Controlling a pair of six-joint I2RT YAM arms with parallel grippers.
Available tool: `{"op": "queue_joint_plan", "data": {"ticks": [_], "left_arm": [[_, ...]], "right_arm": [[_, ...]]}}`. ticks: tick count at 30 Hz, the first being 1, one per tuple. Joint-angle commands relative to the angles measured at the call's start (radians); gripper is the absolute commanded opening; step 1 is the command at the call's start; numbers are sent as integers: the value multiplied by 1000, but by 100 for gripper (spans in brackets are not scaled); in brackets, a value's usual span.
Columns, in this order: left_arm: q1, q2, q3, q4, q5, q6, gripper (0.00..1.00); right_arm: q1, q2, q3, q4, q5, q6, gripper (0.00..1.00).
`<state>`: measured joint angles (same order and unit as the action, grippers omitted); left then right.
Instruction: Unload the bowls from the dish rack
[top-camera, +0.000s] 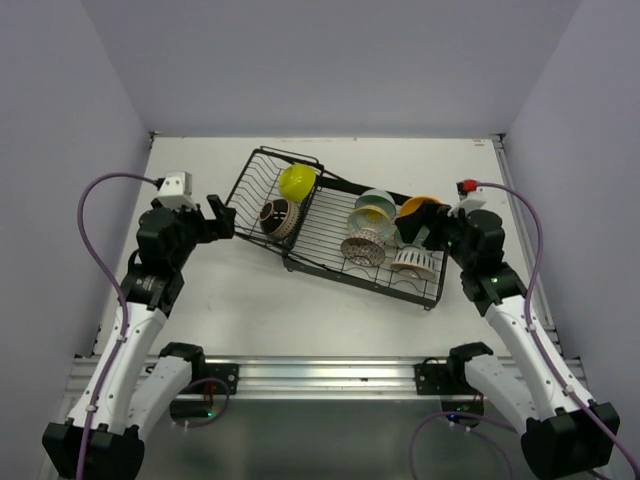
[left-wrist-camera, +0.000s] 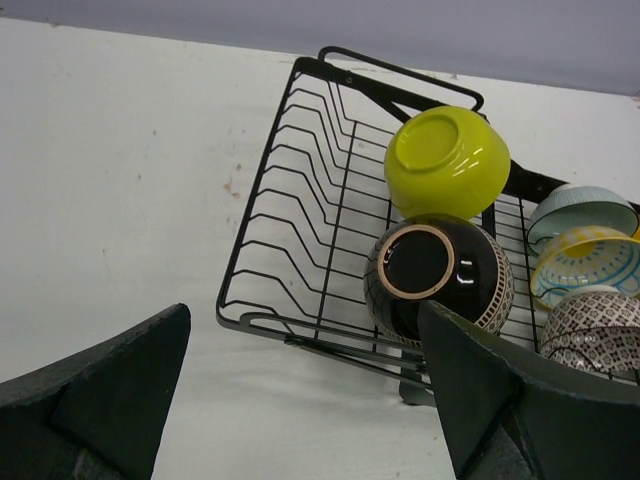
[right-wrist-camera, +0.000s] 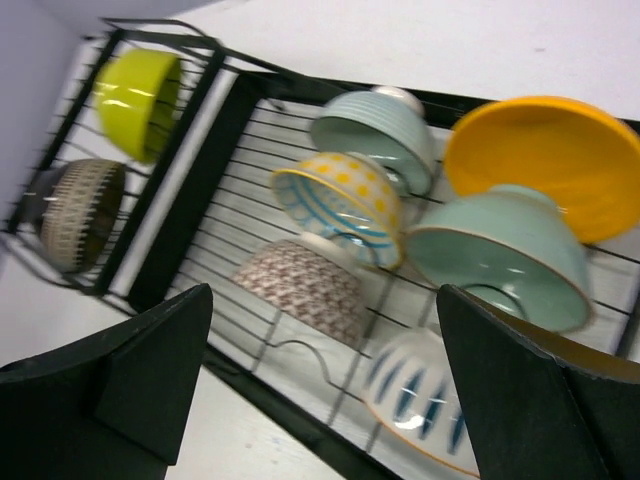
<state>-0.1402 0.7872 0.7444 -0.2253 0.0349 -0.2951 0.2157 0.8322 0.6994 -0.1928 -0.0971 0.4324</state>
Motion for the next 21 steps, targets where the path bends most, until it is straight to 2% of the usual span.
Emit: {"op": "queue_joint_plan", "data": {"ticks": [1, 3, 8, 11, 15, 21], "left_arm": [[-6, -51, 21, 20, -69, 2, 100], [-6, -52, 18, 24, -63, 4, 100], [-6, -40, 21, 26, -40, 2, 100], [-6, -40, 21, 29, -17, 4, 100], [-6, -37, 19, 32, -6, 1, 100], [-6, -29, 19, 34, 16, 1, 100]], "right_arm": [[10, 19, -34, 231, -216, 154, 99], [36, 53, -28, 294, -237, 192, 99], [207, 191, 44, 325, -185, 221, 99], [264, 270, 22, 502, -190, 325, 98], [352, 376, 44, 602, -158, 402, 99], [419, 568, 92, 771, -150, 516, 97]]}}
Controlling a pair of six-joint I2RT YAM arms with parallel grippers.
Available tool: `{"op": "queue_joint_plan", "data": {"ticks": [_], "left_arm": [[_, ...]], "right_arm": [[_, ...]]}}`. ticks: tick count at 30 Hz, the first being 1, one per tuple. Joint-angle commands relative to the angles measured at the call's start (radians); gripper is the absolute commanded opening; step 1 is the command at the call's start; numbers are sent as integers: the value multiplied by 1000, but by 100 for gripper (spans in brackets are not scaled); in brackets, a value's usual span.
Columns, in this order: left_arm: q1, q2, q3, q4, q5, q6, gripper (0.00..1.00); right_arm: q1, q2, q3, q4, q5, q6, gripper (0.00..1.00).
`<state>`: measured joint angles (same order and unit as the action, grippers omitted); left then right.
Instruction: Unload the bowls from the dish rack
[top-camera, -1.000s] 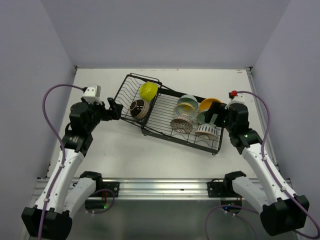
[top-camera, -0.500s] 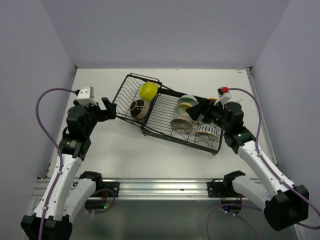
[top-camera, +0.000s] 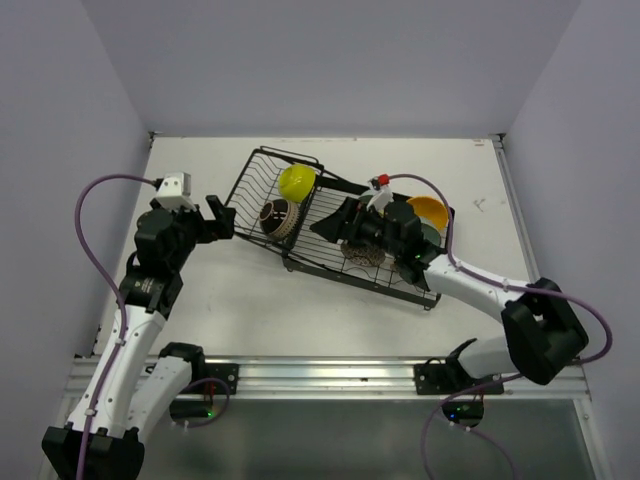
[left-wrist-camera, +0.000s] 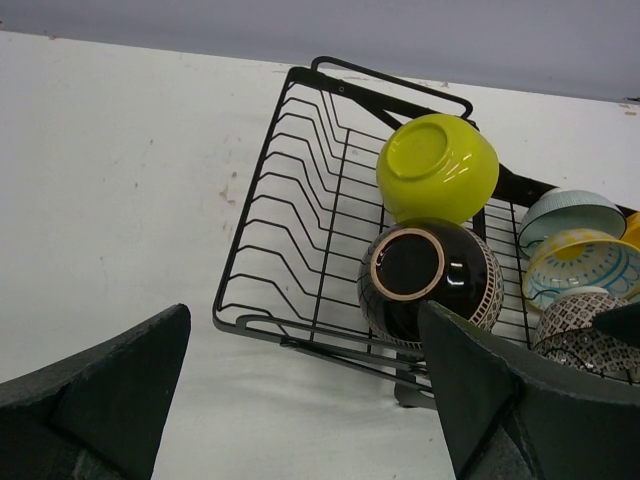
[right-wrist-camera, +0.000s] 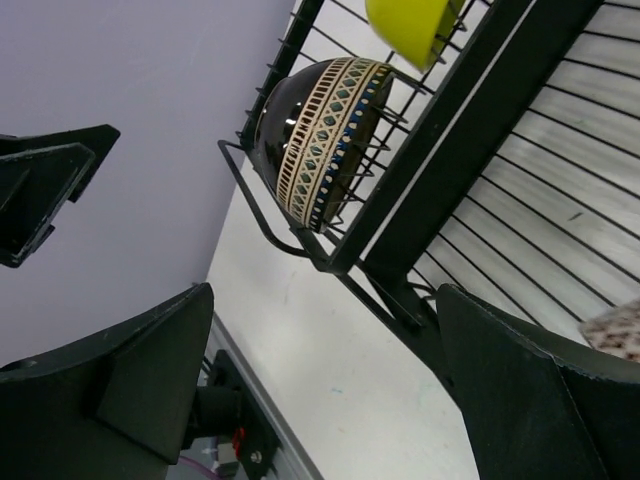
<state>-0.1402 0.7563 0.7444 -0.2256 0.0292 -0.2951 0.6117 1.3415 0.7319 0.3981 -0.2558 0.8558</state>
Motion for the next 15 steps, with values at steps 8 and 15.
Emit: {"op": "queue_joint_plan", "data": {"ticks": [8, 15], "left_arm": [[-6, -9, 18, 40, 35, 4, 100], [-6, -6, 19, 42, 51, -1, 100]], "right_arm": [[74, 180, 110, 291, 26, 160, 96], [99, 283, 116, 410, 33, 221, 93]]}}
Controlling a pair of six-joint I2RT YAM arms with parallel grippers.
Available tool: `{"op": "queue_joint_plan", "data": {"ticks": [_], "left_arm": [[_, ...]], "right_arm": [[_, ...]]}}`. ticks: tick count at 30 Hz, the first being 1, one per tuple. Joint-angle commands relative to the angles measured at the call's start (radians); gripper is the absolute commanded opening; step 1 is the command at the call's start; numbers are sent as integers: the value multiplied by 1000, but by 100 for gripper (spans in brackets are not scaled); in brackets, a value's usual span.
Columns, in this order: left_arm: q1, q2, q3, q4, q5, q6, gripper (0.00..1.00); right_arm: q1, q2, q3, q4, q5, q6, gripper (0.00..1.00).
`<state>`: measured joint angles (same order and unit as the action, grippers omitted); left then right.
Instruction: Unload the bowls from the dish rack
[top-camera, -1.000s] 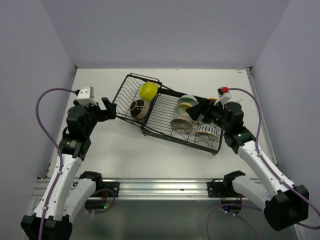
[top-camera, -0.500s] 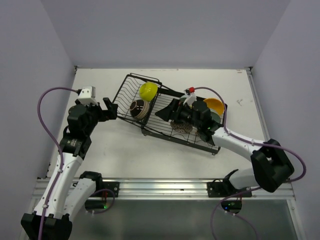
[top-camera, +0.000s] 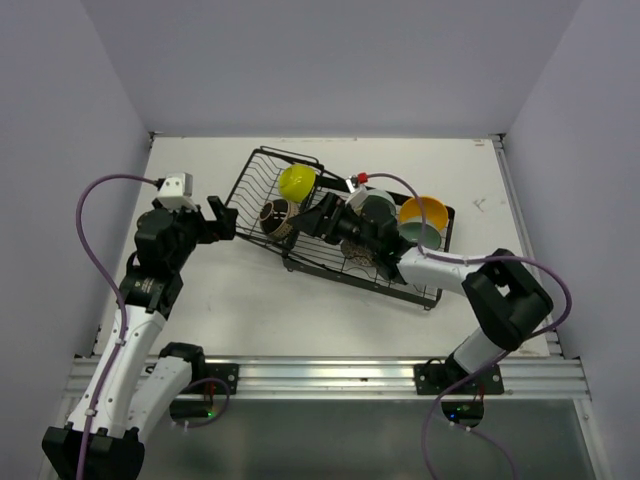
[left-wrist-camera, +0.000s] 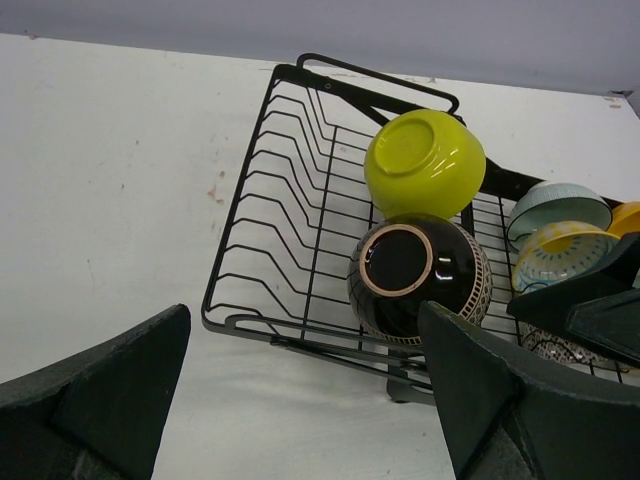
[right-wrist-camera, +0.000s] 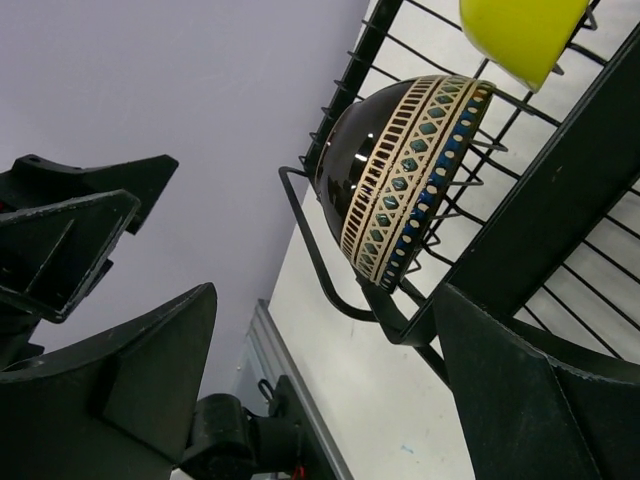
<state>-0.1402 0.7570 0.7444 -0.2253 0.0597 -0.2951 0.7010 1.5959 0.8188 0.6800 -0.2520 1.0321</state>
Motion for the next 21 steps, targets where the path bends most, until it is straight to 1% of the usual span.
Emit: {"op": "queue_joint_plan", "data": {"ticks": [1, 5, 21], "left_arm": [[-6, -7, 18, 41, 19, 1, 100], [-6, 1, 18, 43, 34, -2, 100], [-7, 8, 15, 49, 63, -3, 100]], "right_arm": [[9, 41, 29, 139, 30, 60, 93], [12, 73, 39, 187, 22, 79, 91], [17, 139, 91, 204, 13, 103, 87]]}}
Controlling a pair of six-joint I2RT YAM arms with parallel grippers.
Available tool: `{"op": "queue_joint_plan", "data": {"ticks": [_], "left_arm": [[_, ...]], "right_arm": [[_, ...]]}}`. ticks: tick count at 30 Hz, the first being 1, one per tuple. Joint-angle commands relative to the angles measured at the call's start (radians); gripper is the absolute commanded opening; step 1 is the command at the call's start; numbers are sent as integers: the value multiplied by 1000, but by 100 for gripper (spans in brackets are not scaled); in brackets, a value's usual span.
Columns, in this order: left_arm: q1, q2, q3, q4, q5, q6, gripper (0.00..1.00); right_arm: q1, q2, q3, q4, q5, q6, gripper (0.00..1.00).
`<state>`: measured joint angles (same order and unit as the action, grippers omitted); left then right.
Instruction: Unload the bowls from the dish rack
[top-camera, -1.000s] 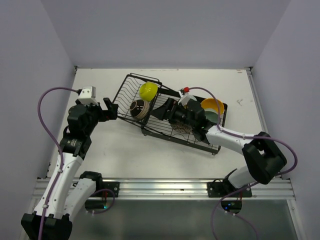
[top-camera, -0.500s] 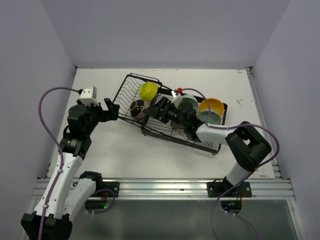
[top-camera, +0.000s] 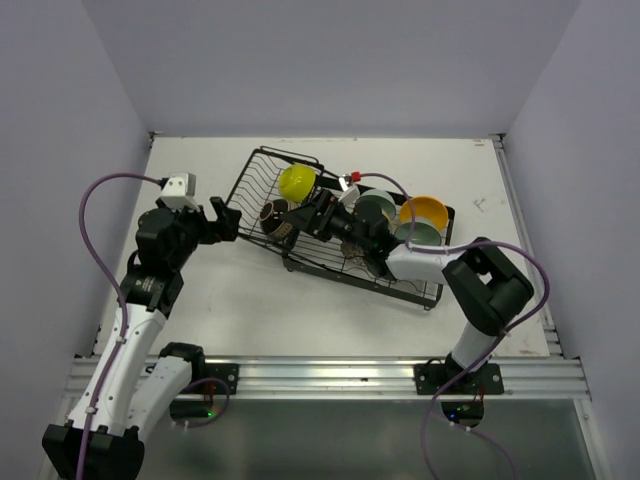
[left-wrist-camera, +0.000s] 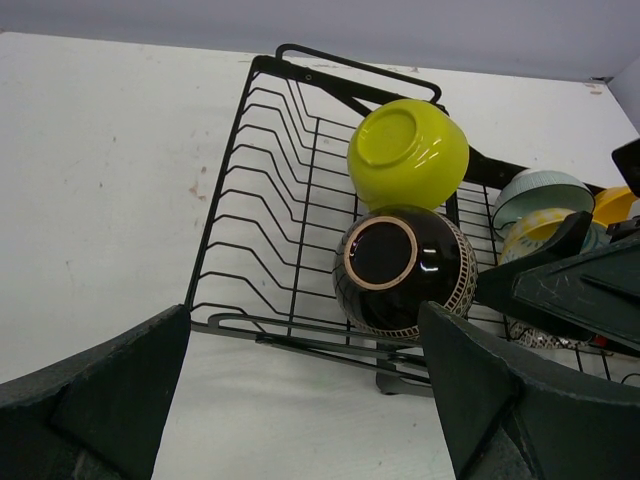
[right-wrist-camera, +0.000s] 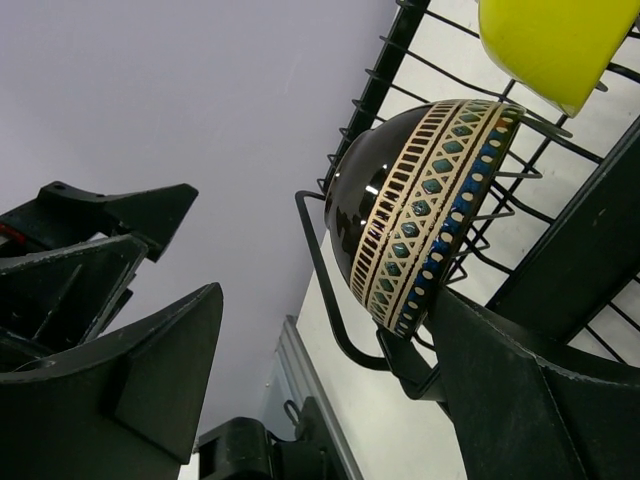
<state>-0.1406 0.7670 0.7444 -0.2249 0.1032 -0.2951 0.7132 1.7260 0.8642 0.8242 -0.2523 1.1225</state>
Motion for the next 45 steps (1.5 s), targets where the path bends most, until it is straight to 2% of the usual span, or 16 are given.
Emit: {"op": "queue_joint_plan", "data": {"ticks": [1, 22, 34, 45], "left_arm": [[-8, -2, 15, 48, 21, -4, 100], [-17, 5, 13, 47, 24, -3, 100], [-19, 6, 13, 45, 30, -6, 100], [-24, -2, 13, 45, 29, -6, 100]], "right_arm": [[5, 15, 50, 61, 13, 16, 87], [22, 136, 147, 164, -15, 102, 74], [37, 170, 239, 92, -22, 95, 64], [63, 205, 320, -65, -10, 22, 62]]}}
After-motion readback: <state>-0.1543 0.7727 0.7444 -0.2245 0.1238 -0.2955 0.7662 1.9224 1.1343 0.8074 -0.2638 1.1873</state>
